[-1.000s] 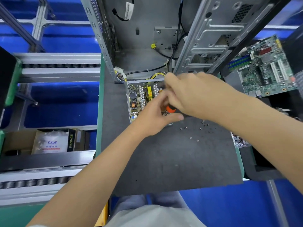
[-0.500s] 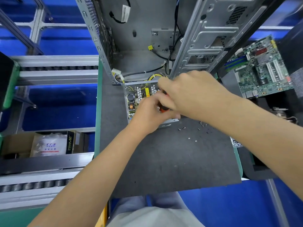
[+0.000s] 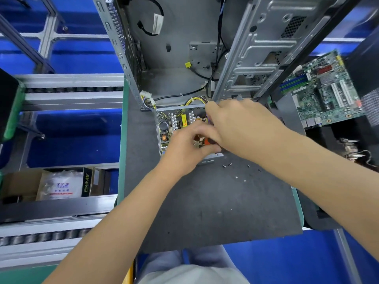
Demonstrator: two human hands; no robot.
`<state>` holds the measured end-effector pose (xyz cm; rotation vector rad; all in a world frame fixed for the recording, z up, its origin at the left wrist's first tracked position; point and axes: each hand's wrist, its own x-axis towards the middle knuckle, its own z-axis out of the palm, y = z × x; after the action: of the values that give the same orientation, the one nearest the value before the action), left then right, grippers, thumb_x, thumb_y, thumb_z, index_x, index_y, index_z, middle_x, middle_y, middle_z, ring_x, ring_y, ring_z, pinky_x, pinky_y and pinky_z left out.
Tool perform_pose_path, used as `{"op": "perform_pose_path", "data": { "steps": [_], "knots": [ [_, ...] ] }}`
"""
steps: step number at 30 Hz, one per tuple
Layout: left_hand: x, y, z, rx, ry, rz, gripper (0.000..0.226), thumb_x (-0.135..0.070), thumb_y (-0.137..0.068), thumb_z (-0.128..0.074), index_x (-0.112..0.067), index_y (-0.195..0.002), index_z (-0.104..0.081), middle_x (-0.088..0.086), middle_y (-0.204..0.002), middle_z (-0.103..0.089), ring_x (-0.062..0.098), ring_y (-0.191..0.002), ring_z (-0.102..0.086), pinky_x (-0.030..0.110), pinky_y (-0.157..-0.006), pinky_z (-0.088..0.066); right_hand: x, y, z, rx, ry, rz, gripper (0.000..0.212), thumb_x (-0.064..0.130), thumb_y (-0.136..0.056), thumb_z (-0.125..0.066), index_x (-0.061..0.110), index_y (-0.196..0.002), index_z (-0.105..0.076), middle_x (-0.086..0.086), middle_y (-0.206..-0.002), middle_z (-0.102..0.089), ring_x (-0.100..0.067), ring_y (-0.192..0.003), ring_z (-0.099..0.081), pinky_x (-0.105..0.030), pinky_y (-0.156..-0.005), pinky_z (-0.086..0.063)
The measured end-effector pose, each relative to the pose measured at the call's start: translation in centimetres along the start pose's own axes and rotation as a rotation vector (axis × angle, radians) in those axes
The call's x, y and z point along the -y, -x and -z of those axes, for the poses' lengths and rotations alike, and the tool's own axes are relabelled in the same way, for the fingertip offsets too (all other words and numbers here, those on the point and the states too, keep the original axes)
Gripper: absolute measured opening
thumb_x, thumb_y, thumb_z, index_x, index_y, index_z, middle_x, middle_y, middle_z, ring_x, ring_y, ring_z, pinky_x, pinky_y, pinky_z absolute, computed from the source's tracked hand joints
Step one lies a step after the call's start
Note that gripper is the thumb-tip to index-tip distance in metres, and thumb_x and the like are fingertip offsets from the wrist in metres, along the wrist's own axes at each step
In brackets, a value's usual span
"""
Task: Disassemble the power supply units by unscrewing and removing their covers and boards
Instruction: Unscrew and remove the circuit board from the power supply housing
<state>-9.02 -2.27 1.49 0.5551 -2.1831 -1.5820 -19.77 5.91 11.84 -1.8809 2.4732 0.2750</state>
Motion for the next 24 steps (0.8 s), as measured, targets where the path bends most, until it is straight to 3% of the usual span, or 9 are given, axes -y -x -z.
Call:
{"op": "perform_pose_path", "data": {
  "steps": [2,5,7,10,12,15,17,20,24],
  "knots": [
    [-0.4,-0.1,0.1,0.032,-0.018,0.006,0.042,-0.02,-0.073,-0.08,-0.044,-0.084,-0.048,-0.032,-0.076,-0.058,-0.005,-0.068,-0.051,0.009,-0.062,-0.037,-0.1,0.0,0.1,0.005,-0.126,0.095,0.022,0.03,-0.095,-0.05,0.017,-0.113,-0.046,-0.001,-0.099,-0.05,-0.03,-0.095,-0.052,-0.038,-0.073,-0.041],
    [0.3,0.0,-0.2,0.058,0.009,0.029,0.011,-0.032,-0.073,-0.065,-0.032,-0.082,-0.057,-0.013,-0.076,-0.061,0.003,-0.066,-0.048,0.019,-0.061,-0.038,0.6,0.4,0.6,0.061,-0.238,0.011,0.041,0.05,-0.095,-0.052,0.018,-0.116,-0.039,-0.001,-0.099,-0.042,-0.028,-0.095,-0.044,-0.038,-0.074,-0.041],
    [-0.2,-0.4,-1.1,0.015,-0.023,0.061,0.021,-0.022,-0.072,-0.077,-0.024,-0.078,-0.057,-0.004,-0.082,-0.061,0.006,-0.068,-0.049,0.021,-0.061,-0.038,1.0,0.2,0.5,0.032,-0.009,-0.13,0.033,0.047,-0.101,-0.044,0.016,-0.104,-0.033,-0.004,-0.087,-0.048,-0.033,-0.083,-0.052,-0.034,-0.054,-0.03],
    [-0.3,-0.3,-0.8,0.067,0.033,0.107,0.038,-0.038,-0.064,-0.079,-0.039,-0.088,-0.048,-0.023,-0.081,-0.061,-0.003,-0.07,-0.053,0.012,-0.058,-0.037,0.3,0.2,0.1,-0.018,-0.053,0.02,0.019,0.027,-0.098,-0.046,0.016,-0.111,-0.038,-0.001,-0.104,-0.056,-0.028,-0.09,-0.047,-0.034,-0.068,-0.036],
    [0.5,0.2,-0.2,0.098,0.047,0.091,0.026,-0.046,-0.068,-0.065,-0.035,-0.088,-0.052,-0.012,-0.076,-0.061,0.002,-0.067,-0.049,0.023,-0.06,-0.039,-0.1,0.3,0.7,0.088,-0.289,0.094,0.038,0.043,-0.093,-0.055,0.02,-0.12,-0.041,0.003,-0.111,-0.05,-0.021,-0.095,-0.037,-0.03,-0.082,-0.034],
    [0.4,-0.2,-0.7,-0.004,-0.073,0.113,0.032,-0.038,-0.069,-0.078,-0.021,-0.078,-0.053,0.0,-0.071,-0.058,0.013,-0.063,-0.047,0.024,-0.055,-0.038,-0.1,-0.2,1.2,0.117,-0.201,-0.058,0.059,0.072,-0.085,-0.038,0.016,-0.104,-0.036,-0.003,-0.083,-0.048,-0.03,-0.08,-0.042,-0.038,-0.064,-0.036],
    [0.0,-0.4,-0.7,0.04,-0.006,0.139,0.031,-0.033,-0.065,-0.085,-0.033,-0.083,-0.06,-0.01,-0.076,-0.064,0.006,-0.065,-0.054,0.02,-0.058,-0.04,-0.2,-0.3,1.1,0.082,-0.103,0.014,0.039,0.054,-0.094,-0.04,0.016,-0.1,-0.031,-0.002,-0.077,-0.042,-0.034,-0.081,-0.048,-0.038,-0.06,-0.038],
    [0.1,-0.1,0.5,0.163,0.11,0.1,0.018,-0.029,-0.075,-0.065,-0.04,-0.086,-0.057,-0.028,-0.073,-0.062,-0.008,-0.066,-0.054,0.006,-0.062,-0.038,-0.3,0.3,1.3,0.106,-0.355,0.084,0.028,0.033,-0.089,-0.052,0.023,-0.111,-0.037,0.002,-0.097,-0.041,-0.025,-0.093,-0.039,-0.036,-0.077,-0.039],
    [-0.2,-0.7,-0.2,0.062,-0.025,0.072,0.039,-0.019,-0.071,-0.087,-0.039,-0.068,-0.054,-0.025,-0.065,-0.059,-0.005,-0.06,-0.051,0.01,-0.059,-0.036,-0.1,-0.7,1.3,0.069,0.008,-0.019,0.036,0.052,-0.098,-0.033,0.018,-0.1,-0.042,-0.003,-0.075,-0.044,-0.031,-0.076,-0.047,-0.033,-0.053,-0.029]
  ]
}}
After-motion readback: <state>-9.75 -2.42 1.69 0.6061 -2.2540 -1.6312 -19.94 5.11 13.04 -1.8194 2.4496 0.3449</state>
